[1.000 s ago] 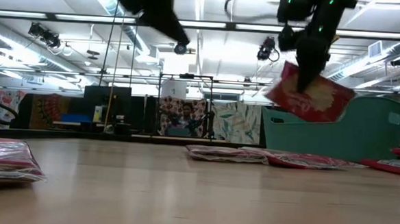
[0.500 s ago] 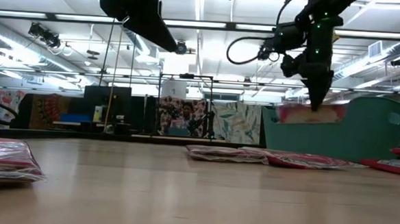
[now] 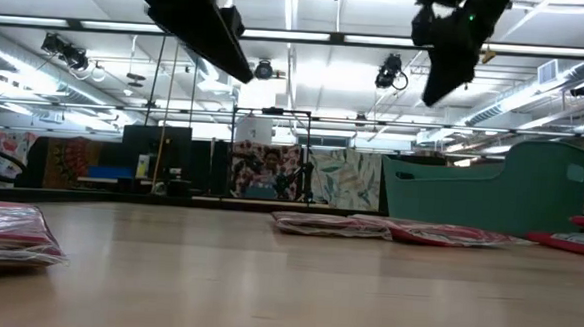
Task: Sort popcorn bags into baskets
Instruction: Put the red popcorn bag into the green bin
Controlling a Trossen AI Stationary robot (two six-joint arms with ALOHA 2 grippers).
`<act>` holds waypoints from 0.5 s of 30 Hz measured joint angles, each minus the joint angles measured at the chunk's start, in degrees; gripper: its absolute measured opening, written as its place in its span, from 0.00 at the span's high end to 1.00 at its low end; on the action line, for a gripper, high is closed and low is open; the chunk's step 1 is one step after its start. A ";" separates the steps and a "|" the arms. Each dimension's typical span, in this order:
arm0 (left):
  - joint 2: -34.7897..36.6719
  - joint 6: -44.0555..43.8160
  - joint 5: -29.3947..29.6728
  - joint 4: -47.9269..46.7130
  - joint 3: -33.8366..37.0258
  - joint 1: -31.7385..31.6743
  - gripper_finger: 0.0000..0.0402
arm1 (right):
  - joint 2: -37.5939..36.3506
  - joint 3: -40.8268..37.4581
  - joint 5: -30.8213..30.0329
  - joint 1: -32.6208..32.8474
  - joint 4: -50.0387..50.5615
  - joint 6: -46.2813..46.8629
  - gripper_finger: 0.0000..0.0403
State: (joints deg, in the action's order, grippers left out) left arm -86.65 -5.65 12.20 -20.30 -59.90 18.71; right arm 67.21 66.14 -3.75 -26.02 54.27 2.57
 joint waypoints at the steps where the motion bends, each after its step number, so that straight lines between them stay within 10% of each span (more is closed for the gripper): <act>1: 0.00 -0.82 -1.33 -0.02 0.00 0.29 0.65 | -1.18 -1.39 0.75 1.70 -2.90 0.04 0.58; 15: -9.81 5.73 13.15 4.36 -0.07 -0.07 0.62 | -5.76 -18.51 -1.84 20.91 -24.51 1.76 0.58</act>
State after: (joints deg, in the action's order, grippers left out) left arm -96.46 0.09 25.34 -15.94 -59.96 18.63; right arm 61.45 47.63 -5.59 -5.11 29.76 4.33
